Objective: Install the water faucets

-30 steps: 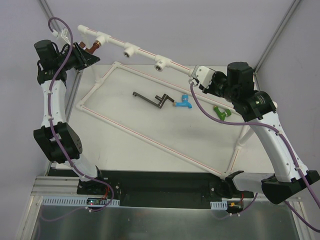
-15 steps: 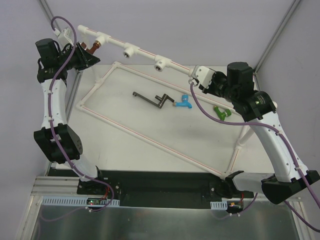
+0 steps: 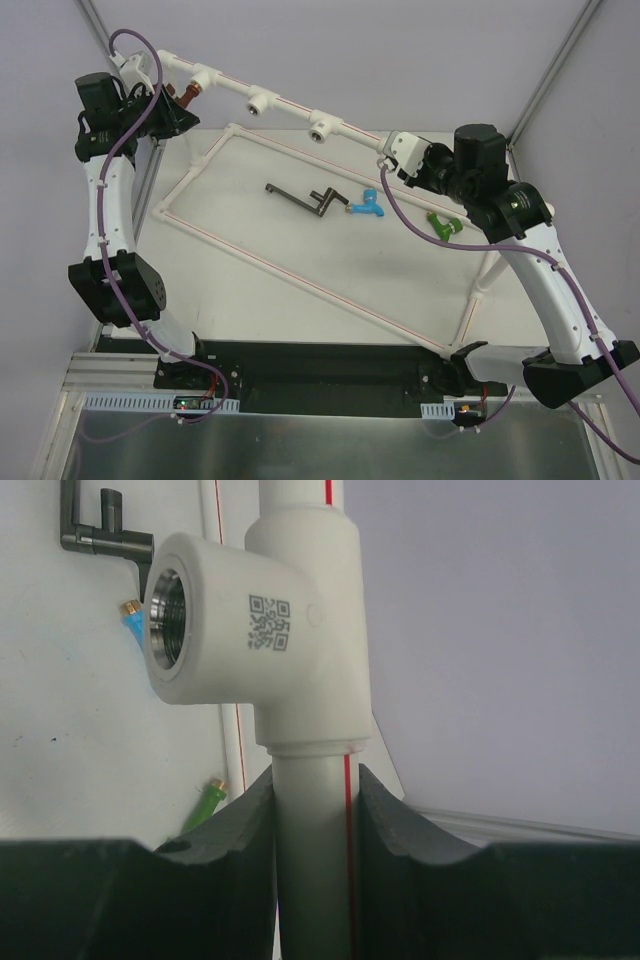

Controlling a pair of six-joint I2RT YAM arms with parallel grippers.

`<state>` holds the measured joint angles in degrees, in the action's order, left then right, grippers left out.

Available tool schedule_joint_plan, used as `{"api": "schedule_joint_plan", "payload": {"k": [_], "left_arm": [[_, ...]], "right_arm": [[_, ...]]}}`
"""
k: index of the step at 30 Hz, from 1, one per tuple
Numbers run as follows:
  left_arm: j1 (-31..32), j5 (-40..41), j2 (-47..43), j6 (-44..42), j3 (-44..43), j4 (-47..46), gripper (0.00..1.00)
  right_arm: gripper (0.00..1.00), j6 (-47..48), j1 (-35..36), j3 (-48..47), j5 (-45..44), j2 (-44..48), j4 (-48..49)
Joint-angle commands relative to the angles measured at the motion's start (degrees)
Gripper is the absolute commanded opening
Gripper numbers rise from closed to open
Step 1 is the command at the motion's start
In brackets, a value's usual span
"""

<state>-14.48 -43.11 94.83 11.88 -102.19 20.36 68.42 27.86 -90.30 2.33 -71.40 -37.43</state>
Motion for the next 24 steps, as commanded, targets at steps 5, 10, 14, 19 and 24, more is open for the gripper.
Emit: {"api": "schedule_joint_plan", "payload": {"k": [5, 10, 14, 19, 24], "left_arm": [[3.93, 5.84, 0.62, -6.77, -3.36, -2.17, 0.0], [4.55, 8.74, 0.97, -9.5, -4.07, -0.5, 0.0], [5.07, 10.41, 0.89, -12.48, -4.24, 0.47, 0.0], [5.95, 12.35, 0.8, -15.39, -4.33, 1.08, 0.0], [6.66, 14.19, 1.15, -18.38, -4.24, 1.7, 0.0]], "right_arm": [[0.01, -2.68, 2.2, 0.92, 4.09, 1.87, -7.39], [0.02, -2.59, 2.2, 1.01, 4.0, 1.87, -7.39], [0.02, -2.59, 2.11, 0.92, 4.09, 1.87, -7.39], [0.02, -2.59, 2.2, 0.92, 4.0, 1.87, -7.48], [0.02, -2.51, 2.2, 1.09, 4.0, 1.87, -7.39]]}}
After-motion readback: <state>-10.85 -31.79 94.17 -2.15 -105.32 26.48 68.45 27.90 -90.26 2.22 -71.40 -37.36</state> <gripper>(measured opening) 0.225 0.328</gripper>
